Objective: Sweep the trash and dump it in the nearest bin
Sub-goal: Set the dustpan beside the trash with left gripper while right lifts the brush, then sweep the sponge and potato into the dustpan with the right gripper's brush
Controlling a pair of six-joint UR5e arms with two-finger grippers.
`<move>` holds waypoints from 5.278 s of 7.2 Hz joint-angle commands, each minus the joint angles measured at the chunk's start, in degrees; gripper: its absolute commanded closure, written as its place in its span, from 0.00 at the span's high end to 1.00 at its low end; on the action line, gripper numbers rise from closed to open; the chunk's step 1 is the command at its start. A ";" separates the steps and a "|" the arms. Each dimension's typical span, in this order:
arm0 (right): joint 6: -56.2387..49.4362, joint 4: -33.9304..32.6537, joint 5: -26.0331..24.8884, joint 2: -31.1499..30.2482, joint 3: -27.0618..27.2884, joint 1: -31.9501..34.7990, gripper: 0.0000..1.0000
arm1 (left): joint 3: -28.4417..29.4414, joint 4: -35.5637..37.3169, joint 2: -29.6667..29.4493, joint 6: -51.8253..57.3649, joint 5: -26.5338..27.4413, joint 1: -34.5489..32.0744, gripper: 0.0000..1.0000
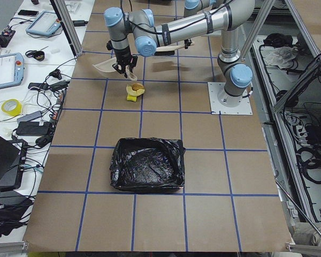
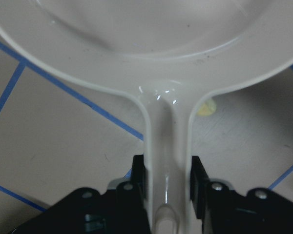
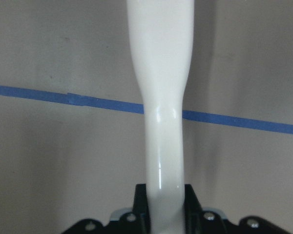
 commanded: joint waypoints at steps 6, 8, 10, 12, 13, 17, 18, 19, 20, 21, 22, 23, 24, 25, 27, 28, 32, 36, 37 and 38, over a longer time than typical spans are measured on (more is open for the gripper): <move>-4.70 7.89 -1.42 -0.27 -11.35 -12.78 0.01 | -0.76 10.94 -7.17 48.33 5.11 14.47 0.00; -6.62 8.42 -0.19 1.65 -14.08 -15.70 0.00 | -1.37 14.89 -10.25 45.48 6.85 14.57 0.00; -7.51 7.46 3.39 4.72 -14.97 -15.80 0.00 | -4.17 18.31 -10.88 45.00 7.83 14.57 0.00; -2.63 8.41 4.39 9.02 -21.00 -13.09 0.00 | -7.77 23.31 -10.79 45.44 7.84 14.57 0.00; -0.77 9.73 4.13 12.52 -25.56 -10.03 0.00 | -8.57 24.65 -10.79 46.93 8.01 14.57 0.00; 6.10 10.97 4.47 26.68 -40.95 -3.24 0.00 | -8.67 24.84 -11.06 50.28 8.01 14.48 0.00; 9.94 10.71 4.91 30.62 -44.47 -1.23 0.00 | -8.67 24.84 -11.06 50.28 8.01 14.48 0.00; 11.71 10.71 5.35 34.32 -48.50 0.36 0.00 | -8.67 24.84 -11.06 50.19 8.01 14.48 0.00; 12.95 10.71 5.44 37.23 -51.76 1.16 0.00 | -8.67 24.84 -11.14 49.84 8.10 14.48 0.00; 13.22 10.53 6.22 39.26 -53.62 1.86 0.00 | -8.67 24.75 -11.14 49.75 8.19 14.48 0.00; 15.75 10.27 7.80 40.58 -54.51 3.00 0.00 | -8.67 24.84 -11.14 49.75 8.62 14.40 0.00; 17.34 10.18 9.64 41.03 -54.78 3.97 0.00 | -8.67 24.84 -11.14 49.58 8.80 14.39 0.00; 17.36 9.74 9.92 41.64 -54.96 4.76 0.00 | -8.67 24.84 -11.14 49.58 8.80 14.39 0.00; 17.88 6.52 11.49 42.09 -54.96 5.03 0.00 | -8.67 24.84 -11.14 49.58 8.80 14.39 0.00; 19.28 5.61 12.74 42.35 -54.96 5.82 0.00 | -8.67 24.84 -11.14 49.66 8.80 14.39 0.00; 23.12 3.35 14.48 42.70 -54.96 6.52 0.00 | -8.67 24.84 -11.14 49.84 8.80 14.39 0.00; 29.48 -1.95 17.48 45.86 -59.16 7.67 0.00 | -8.67 24.84 -11.14 49.58 8.80 14.39 0.00; 32.91 -7.04 19.15 49.73 -63.83 11.27 0.00 | -8.67 24.84 -11.14 49.40 8.80 14.39 0.00; 33.52 -7.05 19.24 50.52 -65.14 12.06 0.00 | -8.67 24.84 -11.06 49.40 8.80 14.39 0.00; 34.40 -8.53 19.33 50.96 -66.20 12.76 0.00 | -8.67 24.84 -11.06 49.40 8.80 14.39 0.00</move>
